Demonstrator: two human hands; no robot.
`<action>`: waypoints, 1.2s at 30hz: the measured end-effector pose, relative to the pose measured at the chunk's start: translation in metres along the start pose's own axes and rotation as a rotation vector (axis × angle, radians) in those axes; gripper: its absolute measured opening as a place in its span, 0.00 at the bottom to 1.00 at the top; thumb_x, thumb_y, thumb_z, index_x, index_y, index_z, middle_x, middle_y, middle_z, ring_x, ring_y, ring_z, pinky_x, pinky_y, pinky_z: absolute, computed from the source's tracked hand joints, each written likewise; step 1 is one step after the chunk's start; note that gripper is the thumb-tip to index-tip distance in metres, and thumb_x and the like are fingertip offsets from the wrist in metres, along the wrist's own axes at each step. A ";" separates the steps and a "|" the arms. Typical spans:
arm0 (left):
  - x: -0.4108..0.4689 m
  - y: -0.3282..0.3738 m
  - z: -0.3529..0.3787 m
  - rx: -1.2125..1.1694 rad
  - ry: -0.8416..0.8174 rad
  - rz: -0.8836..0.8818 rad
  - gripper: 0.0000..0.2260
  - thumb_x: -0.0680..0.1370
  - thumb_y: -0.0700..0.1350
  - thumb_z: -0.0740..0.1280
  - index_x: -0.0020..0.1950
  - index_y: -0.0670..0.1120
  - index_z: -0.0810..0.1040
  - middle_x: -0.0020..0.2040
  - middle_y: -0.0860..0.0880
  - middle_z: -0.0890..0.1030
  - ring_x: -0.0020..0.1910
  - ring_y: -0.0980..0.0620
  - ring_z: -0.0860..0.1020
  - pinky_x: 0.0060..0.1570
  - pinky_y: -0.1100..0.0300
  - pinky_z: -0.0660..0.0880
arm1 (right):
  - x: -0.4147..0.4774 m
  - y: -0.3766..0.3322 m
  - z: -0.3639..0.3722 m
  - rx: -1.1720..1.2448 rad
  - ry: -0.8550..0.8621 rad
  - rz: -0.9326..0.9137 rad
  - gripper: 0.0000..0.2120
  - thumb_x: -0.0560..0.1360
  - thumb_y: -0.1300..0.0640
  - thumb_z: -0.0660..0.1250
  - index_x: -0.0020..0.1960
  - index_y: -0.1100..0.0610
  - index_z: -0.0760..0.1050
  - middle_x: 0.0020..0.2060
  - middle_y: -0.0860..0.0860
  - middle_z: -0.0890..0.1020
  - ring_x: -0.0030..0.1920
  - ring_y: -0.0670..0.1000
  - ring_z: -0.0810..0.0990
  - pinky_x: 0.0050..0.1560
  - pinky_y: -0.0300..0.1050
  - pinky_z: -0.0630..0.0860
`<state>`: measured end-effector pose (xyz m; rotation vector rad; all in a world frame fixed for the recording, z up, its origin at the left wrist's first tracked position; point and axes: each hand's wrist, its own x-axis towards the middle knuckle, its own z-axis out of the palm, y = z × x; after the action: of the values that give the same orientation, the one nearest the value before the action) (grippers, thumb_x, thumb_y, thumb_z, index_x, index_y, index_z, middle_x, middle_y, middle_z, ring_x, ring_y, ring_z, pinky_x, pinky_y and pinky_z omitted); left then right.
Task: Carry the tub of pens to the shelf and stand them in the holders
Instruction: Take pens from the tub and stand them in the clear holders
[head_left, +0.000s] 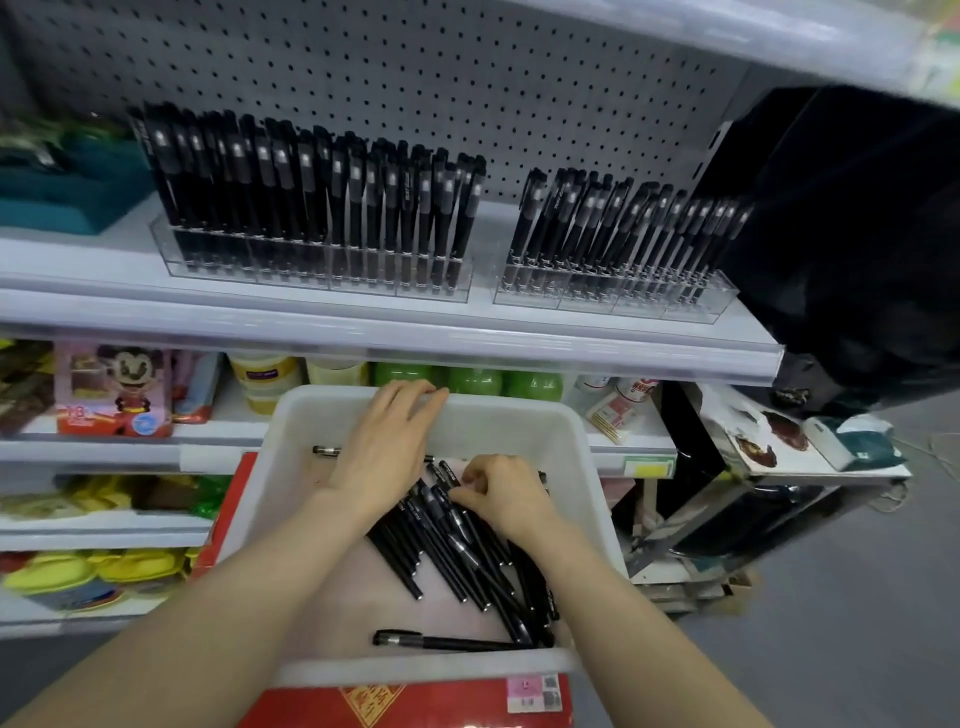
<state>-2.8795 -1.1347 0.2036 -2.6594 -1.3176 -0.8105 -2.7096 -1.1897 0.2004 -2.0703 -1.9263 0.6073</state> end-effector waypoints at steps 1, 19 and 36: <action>0.000 0.000 0.000 -0.002 -0.001 0.000 0.27 0.68 0.32 0.72 0.68 0.40 0.75 0.62 0.40 0.75 0.61 0.41 0.71 0.63 0.49 0.71 | 0.001 -0.002 0.002 -0.026 -0.013 -0.006 0.12 0.74 0.48 0.71 0.51 0.55 0.81 0.46 0.52 0.84 0.49 0.53 0.81 0.51 0.45 0.76; 0.013 0.001 -0.014 0.093 -0.131 -0.031 0.30 0.63 0.33 0.77 0.64 0.43 0.78 0.59 0.45 0.78 0.56 0.44 0.76 0.49 0.51 0.80 | 0.007 0.001 -0.059 0.223 0.071 -0.012 0.08 0.74 0.57 0.70 0.53 0.55 0.78 0.37 0.46 0.80 0.41 0.48 0.79 0.45 0.40 0.73; 0.165 0.072 -0.036 0.156 0.057 0.125 0.32 0.70 0.34 0.73 0.73 0.42 0.69 0.69 0.44 0.71 0.67 0.45 0.68 0.63 0.53 0.71 | 0.041 0.055 -0.263 0.470 0.884 -0.076 0.08 0.76 0.53 0.69 0.53 0.55 0.75 0.40 0.47 0.80 0.42 0.50 0.80 0.50 0.56 0.80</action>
<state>-2.7583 -1.0713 0.3268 -2.5474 -1.1386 -0.7301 -2.5383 -1.1286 0.4019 -1.5552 -1.1933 0.0619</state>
